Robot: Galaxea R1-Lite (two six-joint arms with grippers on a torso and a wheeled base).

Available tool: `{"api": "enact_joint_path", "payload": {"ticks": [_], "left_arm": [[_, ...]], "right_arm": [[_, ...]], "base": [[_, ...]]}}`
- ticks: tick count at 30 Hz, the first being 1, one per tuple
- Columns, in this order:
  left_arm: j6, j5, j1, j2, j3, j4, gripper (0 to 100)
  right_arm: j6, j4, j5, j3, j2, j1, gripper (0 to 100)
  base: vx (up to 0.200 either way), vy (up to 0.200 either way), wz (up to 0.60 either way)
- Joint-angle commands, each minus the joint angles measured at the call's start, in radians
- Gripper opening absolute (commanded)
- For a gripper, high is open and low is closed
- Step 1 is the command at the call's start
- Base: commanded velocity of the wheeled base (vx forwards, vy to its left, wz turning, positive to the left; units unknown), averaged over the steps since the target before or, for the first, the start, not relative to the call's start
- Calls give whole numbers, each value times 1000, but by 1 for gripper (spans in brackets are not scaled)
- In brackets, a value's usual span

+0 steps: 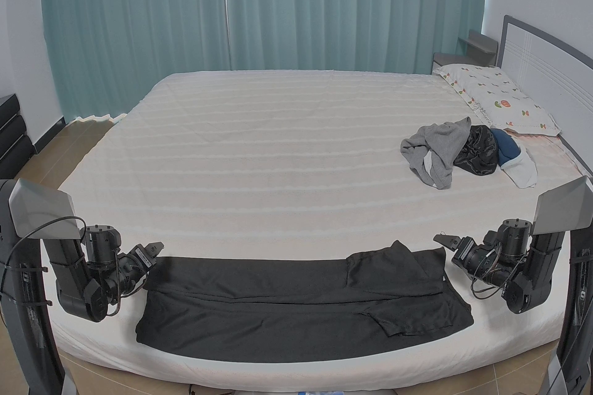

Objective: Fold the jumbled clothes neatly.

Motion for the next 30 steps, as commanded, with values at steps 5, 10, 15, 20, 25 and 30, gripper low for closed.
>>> {"api": "enact_joint_path", "payload": {"ticks": [5,10,15,20,25,30], "left_arm": [[17,-1,-3,-120,143,-15,100],[20,1,-6,-120,172,-21,100],[66,-1,-29,-149,225,-22,100],[57,-19,-44,-213,225,-22,100],[-58,-38,-87,-249,204,-35,100],[-96,-33,-188,-275,229,-35,100]], "right_arm": [[1,0,1,2,2,0,100],[1,-2,1,5,-1,0,100],[0,-2,1,4,0,0,100],[0,-2,1,4,0,0,100],[0,-2,-1,4,0,2,100],[0,-2,-1,4,2,0,100]], "base": [[0,0,0],[-160,0,0],[-80,0,0],[0,0,0],[0,0,0],[0,0,0]]}}
